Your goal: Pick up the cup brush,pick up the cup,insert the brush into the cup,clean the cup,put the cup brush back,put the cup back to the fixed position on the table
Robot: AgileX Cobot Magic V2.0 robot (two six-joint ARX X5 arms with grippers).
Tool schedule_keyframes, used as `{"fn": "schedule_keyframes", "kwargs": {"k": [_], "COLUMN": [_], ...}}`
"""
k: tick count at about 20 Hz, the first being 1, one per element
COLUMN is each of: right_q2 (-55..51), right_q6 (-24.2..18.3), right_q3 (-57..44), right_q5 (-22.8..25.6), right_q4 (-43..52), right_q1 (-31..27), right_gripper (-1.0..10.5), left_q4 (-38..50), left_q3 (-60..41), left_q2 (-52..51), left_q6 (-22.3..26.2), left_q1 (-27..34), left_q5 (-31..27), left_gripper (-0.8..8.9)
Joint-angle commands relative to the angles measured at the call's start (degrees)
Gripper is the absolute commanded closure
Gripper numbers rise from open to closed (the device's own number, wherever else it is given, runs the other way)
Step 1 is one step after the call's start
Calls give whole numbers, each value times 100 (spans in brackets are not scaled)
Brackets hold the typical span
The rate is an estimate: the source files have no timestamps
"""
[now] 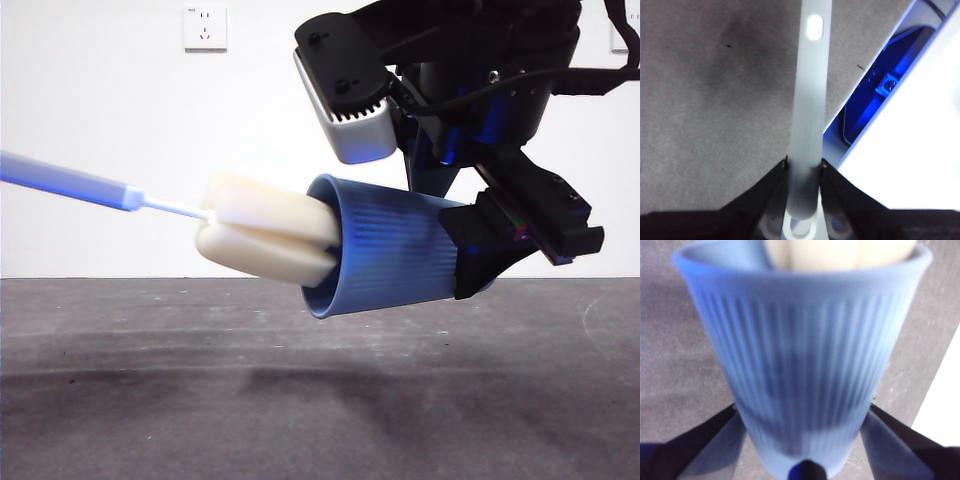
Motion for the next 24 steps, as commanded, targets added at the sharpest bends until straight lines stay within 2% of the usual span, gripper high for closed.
{"fn": "schedule_keyframes", "kwargs": {"k": [1,7,10,13,16,19,21,24], "right_q2": [50,35,-22,-160,-439,-1032,-1613,-2435], "right_q6": [249,901,1473,2291,3285,4623,5508,6255], "right_q3": [13,13,13,13,13,13,13,13], "right_q5": [0,2,-2,-2,-22,-81,-404,-610], "right_q4": [-24,-17,28,114,179,208,284,531], "right_q1": [4,-35,-39,-39,-39,-39,-39,-37], "right_gripper": [959,959,959,959,959,959,959,959], "left_q4": [-321,-328,-328,-238,243,1368,2295,3456], "left_q3": [-7,-7,-7,-9,-22,-208,-531,-1095], "left_q2": [-234,-734,-870,-876,-876,-874,-728,-258], "left_q6": [-452,-649,-835,-1161,-1751,-2376,-2765,-3285], "left_q1": [136,400,472,490,490,492,496,514], "left_q5": [-120,-118,-122,-249,-472,-542,-531,-656], "left_gripper": [822,822,822,822,822,822,822,822]}}
